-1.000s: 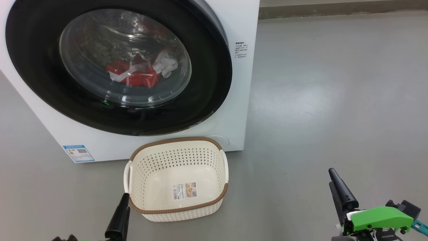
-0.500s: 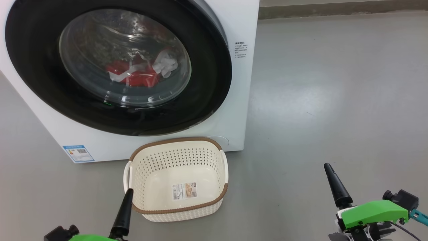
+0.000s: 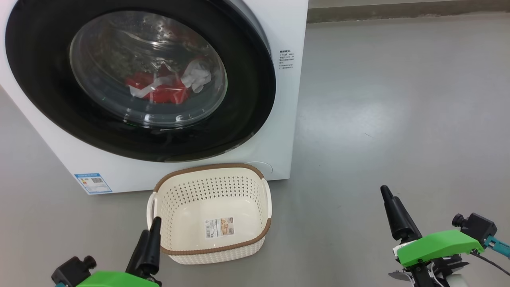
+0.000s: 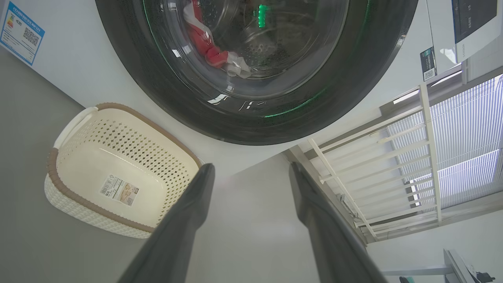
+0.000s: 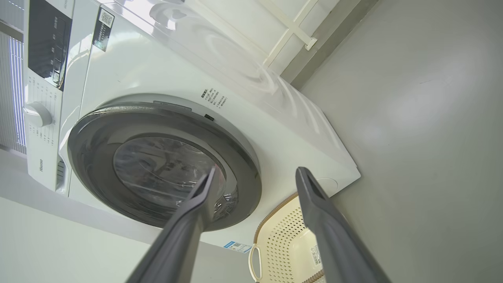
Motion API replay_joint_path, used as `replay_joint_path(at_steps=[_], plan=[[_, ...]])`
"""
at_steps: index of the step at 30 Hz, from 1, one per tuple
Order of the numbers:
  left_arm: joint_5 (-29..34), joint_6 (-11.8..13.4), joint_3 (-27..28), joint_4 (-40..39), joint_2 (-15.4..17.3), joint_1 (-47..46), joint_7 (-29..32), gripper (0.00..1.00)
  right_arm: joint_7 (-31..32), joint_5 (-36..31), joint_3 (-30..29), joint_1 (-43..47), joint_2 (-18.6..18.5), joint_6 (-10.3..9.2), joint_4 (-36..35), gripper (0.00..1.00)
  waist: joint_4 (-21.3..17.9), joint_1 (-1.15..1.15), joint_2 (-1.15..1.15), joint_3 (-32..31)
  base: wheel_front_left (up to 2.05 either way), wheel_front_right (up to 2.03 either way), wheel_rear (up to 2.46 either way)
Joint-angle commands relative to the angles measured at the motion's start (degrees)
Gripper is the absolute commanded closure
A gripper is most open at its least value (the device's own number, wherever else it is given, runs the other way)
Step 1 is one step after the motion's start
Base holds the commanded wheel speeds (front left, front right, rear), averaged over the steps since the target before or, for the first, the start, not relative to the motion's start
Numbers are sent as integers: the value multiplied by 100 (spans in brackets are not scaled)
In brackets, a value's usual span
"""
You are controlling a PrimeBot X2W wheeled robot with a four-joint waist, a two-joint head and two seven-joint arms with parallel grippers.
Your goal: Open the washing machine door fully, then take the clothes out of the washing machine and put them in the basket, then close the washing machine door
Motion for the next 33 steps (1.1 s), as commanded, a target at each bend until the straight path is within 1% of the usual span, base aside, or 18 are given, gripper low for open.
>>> replay_joint_path(at_steps=[1,16,33], plan=[[202,14,42,-167,70,-310,-88,0,-70,-164,119,-309,-58,2,-180,0,1,0,0,-1,0,0,0],[962,54,-130,-281,94,-451,-326,0,-305,-1001,340,-469,-82,2,-214,0,3,0,0,-32,0,0,0],[1989,137,-330,-350,126,-638,-632,0,-608,-2058,579,-650,-113,2,-334,0,14,0,0,-34,0,0,0]])
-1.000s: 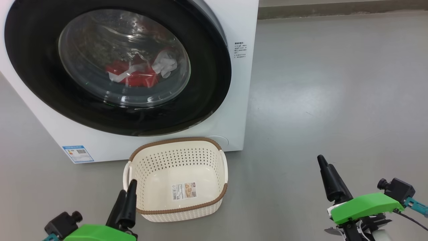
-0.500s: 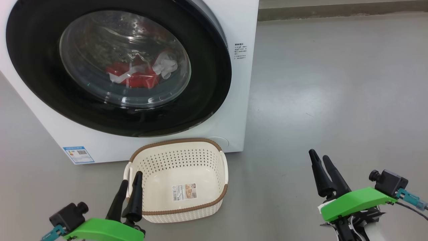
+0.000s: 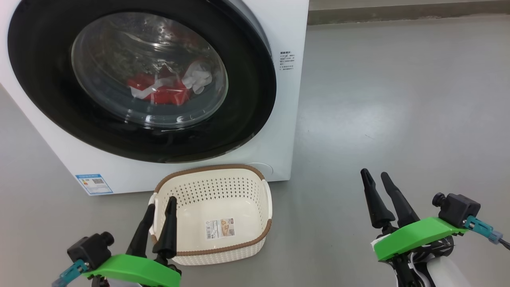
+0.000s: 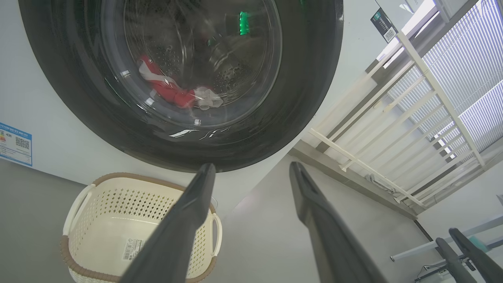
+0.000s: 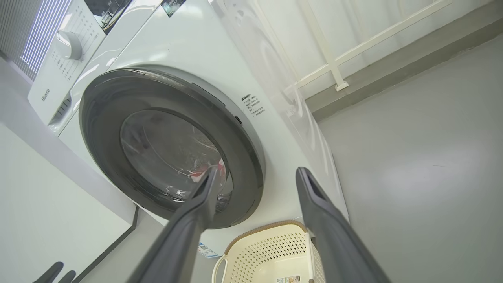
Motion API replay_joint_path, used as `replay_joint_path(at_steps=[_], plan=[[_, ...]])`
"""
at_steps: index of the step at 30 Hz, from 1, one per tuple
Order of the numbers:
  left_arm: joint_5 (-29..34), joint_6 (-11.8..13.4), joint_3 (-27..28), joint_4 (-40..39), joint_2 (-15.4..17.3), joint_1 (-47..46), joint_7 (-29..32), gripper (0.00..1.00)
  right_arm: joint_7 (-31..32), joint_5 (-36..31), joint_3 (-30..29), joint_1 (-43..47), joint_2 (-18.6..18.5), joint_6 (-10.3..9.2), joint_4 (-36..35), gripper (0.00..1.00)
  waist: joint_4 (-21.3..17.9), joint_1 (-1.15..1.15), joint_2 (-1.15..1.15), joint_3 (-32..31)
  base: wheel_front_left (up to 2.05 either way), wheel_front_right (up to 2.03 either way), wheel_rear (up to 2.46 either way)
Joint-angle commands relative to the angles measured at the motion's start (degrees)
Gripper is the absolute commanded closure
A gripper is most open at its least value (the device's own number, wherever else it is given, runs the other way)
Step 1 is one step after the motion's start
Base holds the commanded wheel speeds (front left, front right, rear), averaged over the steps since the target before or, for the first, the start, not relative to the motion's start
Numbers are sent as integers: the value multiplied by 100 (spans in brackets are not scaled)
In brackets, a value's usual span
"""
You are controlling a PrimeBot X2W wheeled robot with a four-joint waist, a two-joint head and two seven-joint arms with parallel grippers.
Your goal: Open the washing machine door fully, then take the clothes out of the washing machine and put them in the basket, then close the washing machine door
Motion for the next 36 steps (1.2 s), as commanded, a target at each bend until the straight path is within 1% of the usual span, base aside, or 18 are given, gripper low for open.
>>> replay_joint_path(at_steps=[1,16,27,30,36], plan=[[212,43,67,-163,104,-305,-98,0,-86,-228,125,-291,-46,2,-173,0,3,0,0,-3,0,0,0],[1023,167,-36,-161,129,-453,-335,0,-321,-1031,310,-442,-70,3,-214,0,2,0,0,-33,0,0,0],[1589,286,-101,-150,149,-599,-523,0,-506,-1636,379,-598,-89,3,-112,0,-2,0,0,4,0,0,0],[1738,315,-119,-154,155,-632,-574,0,-557,-1568,427,-637,-94,3,-25,0,1,0,0,8,0,0,0],[2050,395,-133,-64,165,-693,-674,0,-657,-1821,564,-767,-104,3,118,0,-15,0,0,-1,0,0,0]])
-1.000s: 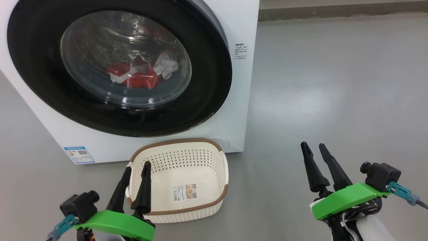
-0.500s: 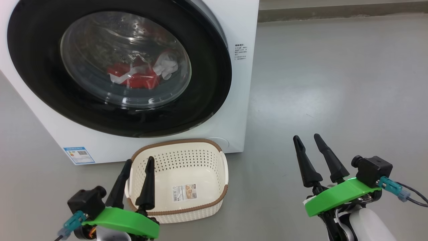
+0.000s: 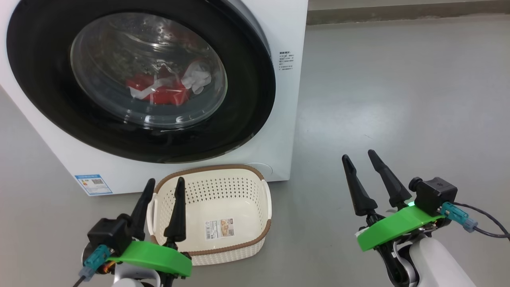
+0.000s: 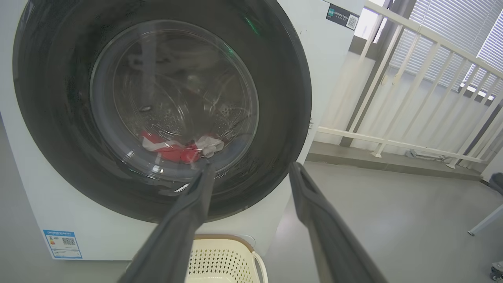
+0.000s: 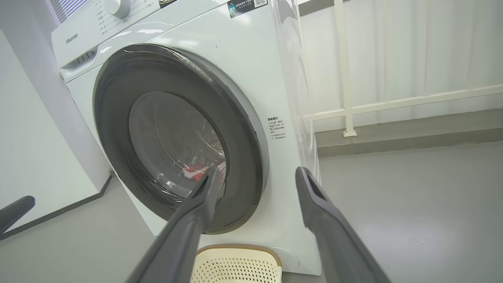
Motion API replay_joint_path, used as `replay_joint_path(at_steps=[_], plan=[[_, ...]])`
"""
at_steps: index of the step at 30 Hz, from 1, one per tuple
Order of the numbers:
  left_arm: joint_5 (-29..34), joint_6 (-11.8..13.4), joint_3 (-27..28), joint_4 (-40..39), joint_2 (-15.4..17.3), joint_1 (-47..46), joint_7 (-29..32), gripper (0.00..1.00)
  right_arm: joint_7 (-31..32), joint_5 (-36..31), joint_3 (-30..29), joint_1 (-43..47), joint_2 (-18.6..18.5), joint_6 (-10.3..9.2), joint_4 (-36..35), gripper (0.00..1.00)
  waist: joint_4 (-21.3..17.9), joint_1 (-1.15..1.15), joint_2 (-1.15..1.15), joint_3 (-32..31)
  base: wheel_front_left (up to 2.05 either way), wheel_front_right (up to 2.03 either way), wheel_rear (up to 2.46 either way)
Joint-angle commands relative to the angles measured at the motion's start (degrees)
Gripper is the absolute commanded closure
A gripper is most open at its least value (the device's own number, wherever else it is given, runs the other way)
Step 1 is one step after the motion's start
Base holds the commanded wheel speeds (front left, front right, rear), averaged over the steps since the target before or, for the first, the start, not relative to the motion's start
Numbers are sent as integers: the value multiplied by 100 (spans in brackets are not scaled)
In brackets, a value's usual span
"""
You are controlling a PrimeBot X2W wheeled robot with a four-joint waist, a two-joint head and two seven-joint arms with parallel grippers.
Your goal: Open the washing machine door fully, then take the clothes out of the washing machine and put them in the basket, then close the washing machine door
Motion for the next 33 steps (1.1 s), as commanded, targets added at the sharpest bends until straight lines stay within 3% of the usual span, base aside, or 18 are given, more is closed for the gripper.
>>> replay_joint_path(at_steps=[1,26,28,29,33], plan=[[100,42,156,-108,110,-254,-70,0,-74,-107,143,-237,-5,3,-105,0,-2,0,0,-4,0,0,0],[163,103,106,-172,110,-211,-70,0,-74,-239,74,-261,-5,3,18,0,77,0,0,21,0,0,0],[183,103,92,-199,110,-218,-70,0,-74,-256,70,-276,-5,3,15,72,108,0,0,70,0,0,0],[193,103,86,-220,110,-233,-70,0,-74,-265,48,-295,-5,3,5,98,127,0,0,112,0,0,0],[188,110,96,-339,110,-312,-70,0,-74,-134,-48,-417,-5,3,2,100,196,0,0,323,0,0,0]])
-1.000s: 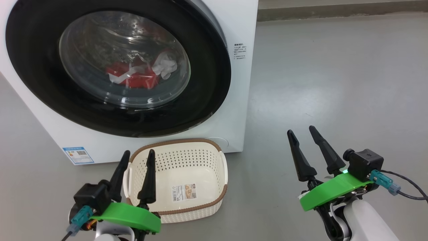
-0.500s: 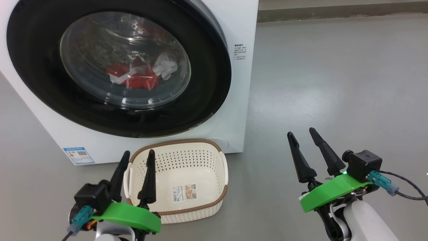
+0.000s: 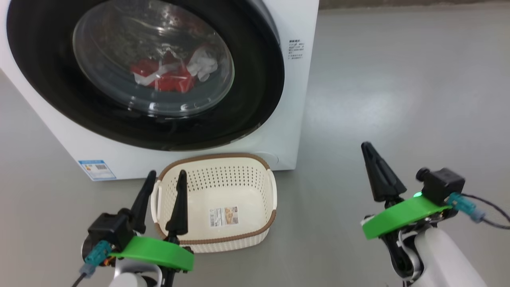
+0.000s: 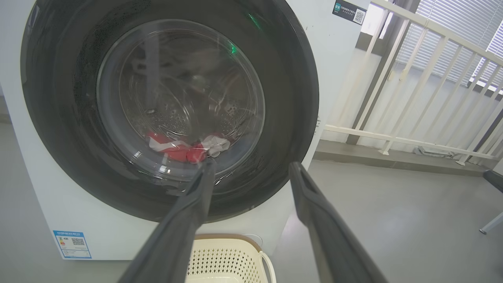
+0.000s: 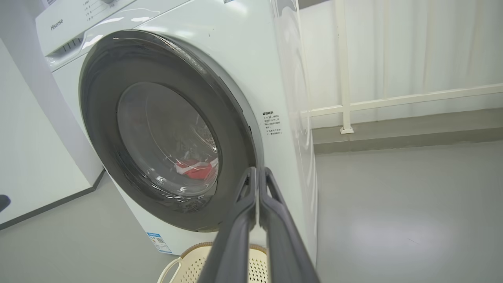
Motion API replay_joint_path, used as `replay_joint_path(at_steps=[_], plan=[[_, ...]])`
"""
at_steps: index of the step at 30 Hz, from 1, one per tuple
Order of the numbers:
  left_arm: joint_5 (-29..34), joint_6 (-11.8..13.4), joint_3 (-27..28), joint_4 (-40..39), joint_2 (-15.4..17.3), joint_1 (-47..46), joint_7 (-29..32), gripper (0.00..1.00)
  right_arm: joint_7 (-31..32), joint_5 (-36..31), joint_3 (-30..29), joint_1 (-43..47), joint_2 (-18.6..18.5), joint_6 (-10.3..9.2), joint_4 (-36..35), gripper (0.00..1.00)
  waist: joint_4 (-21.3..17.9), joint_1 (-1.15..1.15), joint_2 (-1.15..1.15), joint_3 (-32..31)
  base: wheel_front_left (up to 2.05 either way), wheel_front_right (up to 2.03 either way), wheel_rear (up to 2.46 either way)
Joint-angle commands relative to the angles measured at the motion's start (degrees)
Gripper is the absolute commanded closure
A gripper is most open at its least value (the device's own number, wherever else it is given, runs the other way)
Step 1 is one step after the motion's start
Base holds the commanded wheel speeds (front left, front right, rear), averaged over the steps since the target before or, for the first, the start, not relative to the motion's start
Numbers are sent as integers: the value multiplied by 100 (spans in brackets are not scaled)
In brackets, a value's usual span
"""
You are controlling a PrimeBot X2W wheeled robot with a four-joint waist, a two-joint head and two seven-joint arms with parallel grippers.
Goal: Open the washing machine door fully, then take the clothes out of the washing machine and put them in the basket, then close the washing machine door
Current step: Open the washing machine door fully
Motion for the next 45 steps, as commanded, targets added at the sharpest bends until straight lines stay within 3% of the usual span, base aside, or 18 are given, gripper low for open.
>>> replay_joint_path(at_steps=[1,6,21,30,36,45], plan=[[54,42,161,-212,99,-298,-69,0,-37,227,107,-306,8,3,-161,100,76,0,0,181,0,0,0],[99,3,158,-418,99,-397,-69,0,-37,1331,247,-584,8,3,-269,100,170,0,0,523,0,0,0],[101,-56,75,-837,99,-741,-69,0,1,3701,381,-1787,8,3,-444,100,486,0,0,1487,0,0,0],[54,-72,68,-1010,99,-925,-69,0,717,5574,58,-2443,-135,3,-782,100,656,0,0,2016,0,0,0],[78,-68,82,-1112,99,-1005,-69,0,1183,6330,-155,-2734,-178,3,-849,100,680,0,0,2276,0,0,0],[102,-110,84,-1169,99,-1122,-69,0,2407,7405,-401,-3443,-397,3,-547,100,771,0,0,2654,0,0,0]])
